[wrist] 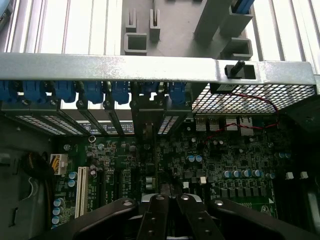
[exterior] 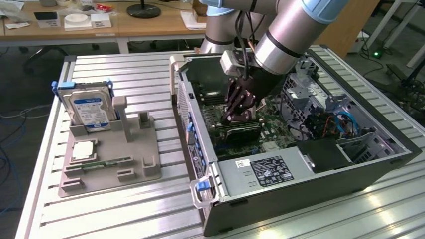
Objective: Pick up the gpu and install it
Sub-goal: 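Press down on the gpu until it lock into place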
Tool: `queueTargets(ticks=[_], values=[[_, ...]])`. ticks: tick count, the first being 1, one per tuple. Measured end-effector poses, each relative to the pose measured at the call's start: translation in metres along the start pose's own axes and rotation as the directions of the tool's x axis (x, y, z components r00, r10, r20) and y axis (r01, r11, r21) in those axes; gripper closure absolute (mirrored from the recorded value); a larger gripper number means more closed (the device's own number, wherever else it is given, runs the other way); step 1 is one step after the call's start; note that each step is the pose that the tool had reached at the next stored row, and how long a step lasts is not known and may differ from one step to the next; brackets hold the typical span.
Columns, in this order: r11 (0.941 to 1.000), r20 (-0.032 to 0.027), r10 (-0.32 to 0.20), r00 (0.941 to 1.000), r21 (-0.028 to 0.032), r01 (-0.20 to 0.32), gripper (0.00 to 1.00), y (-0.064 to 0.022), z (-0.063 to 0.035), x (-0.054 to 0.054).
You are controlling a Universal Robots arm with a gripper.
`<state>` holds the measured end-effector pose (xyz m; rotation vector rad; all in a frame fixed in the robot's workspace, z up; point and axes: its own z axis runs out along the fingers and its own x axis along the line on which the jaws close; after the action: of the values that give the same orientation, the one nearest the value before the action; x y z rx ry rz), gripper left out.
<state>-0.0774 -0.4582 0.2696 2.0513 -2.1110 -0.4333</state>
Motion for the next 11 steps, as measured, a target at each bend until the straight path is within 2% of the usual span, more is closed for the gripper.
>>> queueTargets(ticks=[1, 2, 4, 7, 11], values=[[1.0000, 0.0001, 0.000, 1.0000, 0.0006, 0.000, 0.90, 0.0000, 0.0000, 0.0000], [1.0000, 0.0001, 0.000, 1.0000, 0.0038, 0.000, 0.90, 0.0003, 0.0001, 0.0000], [0.9999, 0.0001, -0.001, 1.0000, 0.0160, 0.001, 0.90, 0.0003, 0.0000, 0.0000], [0.9991, 0.0004, -0.004, 1.0000, 0.0423, 0.004, 0.90, 0.0003, 0.0001, 0.0000], [0.9965, 0.0008, -0.008, 1.0000, 0.0829, 0.008, 0.90, 0.0003, 0.0001, 0.0000]])
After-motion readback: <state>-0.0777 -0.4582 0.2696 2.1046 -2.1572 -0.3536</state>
